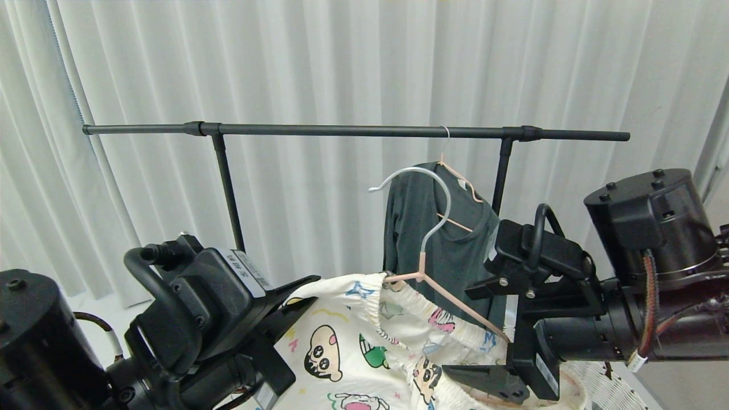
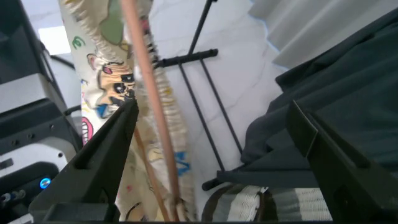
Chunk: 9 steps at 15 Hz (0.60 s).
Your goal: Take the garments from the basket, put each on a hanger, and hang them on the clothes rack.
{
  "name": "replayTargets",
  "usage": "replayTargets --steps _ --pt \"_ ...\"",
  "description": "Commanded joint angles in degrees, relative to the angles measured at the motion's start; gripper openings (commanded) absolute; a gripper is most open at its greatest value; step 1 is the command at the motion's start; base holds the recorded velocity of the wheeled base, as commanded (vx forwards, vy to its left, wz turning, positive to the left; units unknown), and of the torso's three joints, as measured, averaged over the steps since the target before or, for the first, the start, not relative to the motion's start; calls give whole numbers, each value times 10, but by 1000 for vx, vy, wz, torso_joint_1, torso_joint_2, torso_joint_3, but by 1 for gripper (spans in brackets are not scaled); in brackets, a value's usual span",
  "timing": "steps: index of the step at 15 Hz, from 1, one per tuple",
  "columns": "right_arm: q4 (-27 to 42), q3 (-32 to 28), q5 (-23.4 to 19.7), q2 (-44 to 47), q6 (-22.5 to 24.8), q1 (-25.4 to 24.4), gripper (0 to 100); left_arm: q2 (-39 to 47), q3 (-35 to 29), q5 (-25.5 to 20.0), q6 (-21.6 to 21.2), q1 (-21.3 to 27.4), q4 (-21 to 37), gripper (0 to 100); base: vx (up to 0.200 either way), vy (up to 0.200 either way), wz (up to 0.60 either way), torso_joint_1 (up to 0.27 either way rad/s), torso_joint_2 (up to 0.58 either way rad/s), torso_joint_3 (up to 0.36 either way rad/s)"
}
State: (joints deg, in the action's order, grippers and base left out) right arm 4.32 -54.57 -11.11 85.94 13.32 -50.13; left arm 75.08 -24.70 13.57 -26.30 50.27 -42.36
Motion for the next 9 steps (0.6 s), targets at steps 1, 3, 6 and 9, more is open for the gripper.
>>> replayTargets --steps 1,3,6,9 --pt "5 2 0 4 -1 -1 100 0 0 1 0 0 0 0 0 0 0 0 0 0" --pt "5 2 1 3 -1 -1 100 0 -1 1 0 0 0 0 0 0 0 0 0 0" --pt "4 2 1 3 -1 -1 0 0 -2 1 0 0 -1 0 0 0 0 0 0 0" --pt "3 2 2 3 -1 -1 0 0 -2 1 0 0 -1 0 0 0 0 0 0 0"
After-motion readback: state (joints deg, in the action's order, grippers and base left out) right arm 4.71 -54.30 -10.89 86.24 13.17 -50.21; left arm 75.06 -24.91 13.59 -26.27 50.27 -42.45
